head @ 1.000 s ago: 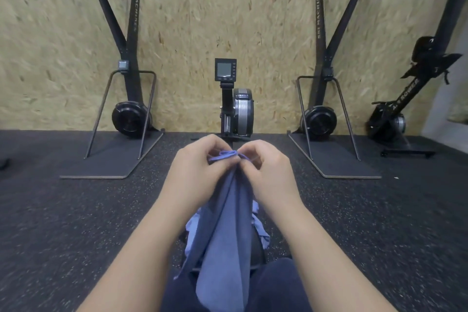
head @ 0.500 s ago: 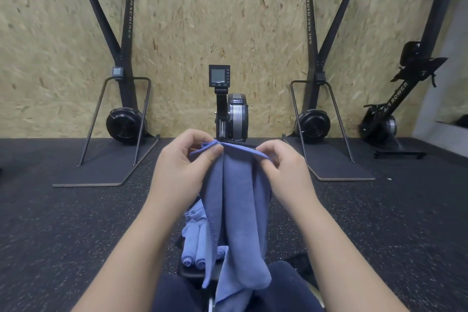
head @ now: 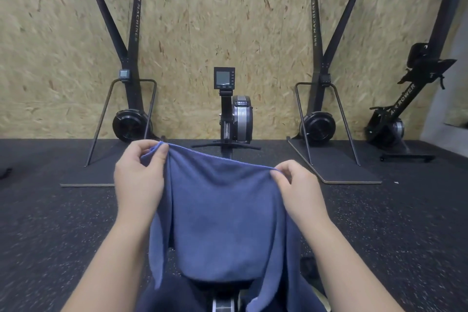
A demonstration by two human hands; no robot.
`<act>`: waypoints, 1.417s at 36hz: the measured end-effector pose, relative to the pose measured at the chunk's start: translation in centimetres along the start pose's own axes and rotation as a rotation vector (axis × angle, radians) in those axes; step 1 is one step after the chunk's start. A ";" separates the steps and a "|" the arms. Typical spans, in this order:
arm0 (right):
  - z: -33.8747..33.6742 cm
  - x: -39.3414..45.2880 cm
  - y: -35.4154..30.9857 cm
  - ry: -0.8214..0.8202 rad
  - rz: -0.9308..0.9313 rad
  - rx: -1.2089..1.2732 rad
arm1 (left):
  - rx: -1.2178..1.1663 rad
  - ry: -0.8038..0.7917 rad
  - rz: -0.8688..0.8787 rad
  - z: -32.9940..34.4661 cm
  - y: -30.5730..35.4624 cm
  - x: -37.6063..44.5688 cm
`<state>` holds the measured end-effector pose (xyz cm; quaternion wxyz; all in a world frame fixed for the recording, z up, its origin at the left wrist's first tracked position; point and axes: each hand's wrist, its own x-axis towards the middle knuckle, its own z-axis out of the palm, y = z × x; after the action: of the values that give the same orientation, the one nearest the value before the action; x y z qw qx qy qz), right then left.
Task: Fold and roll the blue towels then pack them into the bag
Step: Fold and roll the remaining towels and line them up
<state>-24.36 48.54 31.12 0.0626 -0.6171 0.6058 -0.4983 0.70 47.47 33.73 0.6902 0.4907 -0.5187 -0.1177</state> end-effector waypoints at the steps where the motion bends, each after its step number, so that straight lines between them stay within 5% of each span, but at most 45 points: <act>1: 0.3 -0.1 -0.4 -0.006 -0.009 0.018 | 0.043 -0.053 -0.003 0.0 -0.1 0.0; 7: 1.9 -0.8 -4.0 -0.093 -0.151 0.092 | 0.204 -0.468 0.101 1.1 1.4 -1.5; 13: 2.7 -1.5 -6.2 -0.151 -0.303 0.154 | 0.377 -0.629 0.215 2.9 1.9 -3.1; 26: 2.1 -1.3 -4.7 -0.094 -0.249 0.094 | 0.006 -0.468 0.125 2.1 3.1 -3.5; 34: 0.7 0.0 -2.2 0.008 -0.172 0.047 | -0.318 -0.227 0.052 0.8 3.7 -2.0; 43: -0.4 0.4 1.3 0.052 0.071 0.082 | -0.239 -0.074 -0.021 -0.8 2.9 -0.4; 51: 0.5 -0.2 -1.9 -0.109 0.153 0.150 | 0.055 -0.218 -0.074 0.1 1.2 -0.3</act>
<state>-22.66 48.91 32.01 0.1792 -0.5888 0.6078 -0.5018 0.08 48.27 34.50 0.6111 0.5127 -0.5751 -0.1816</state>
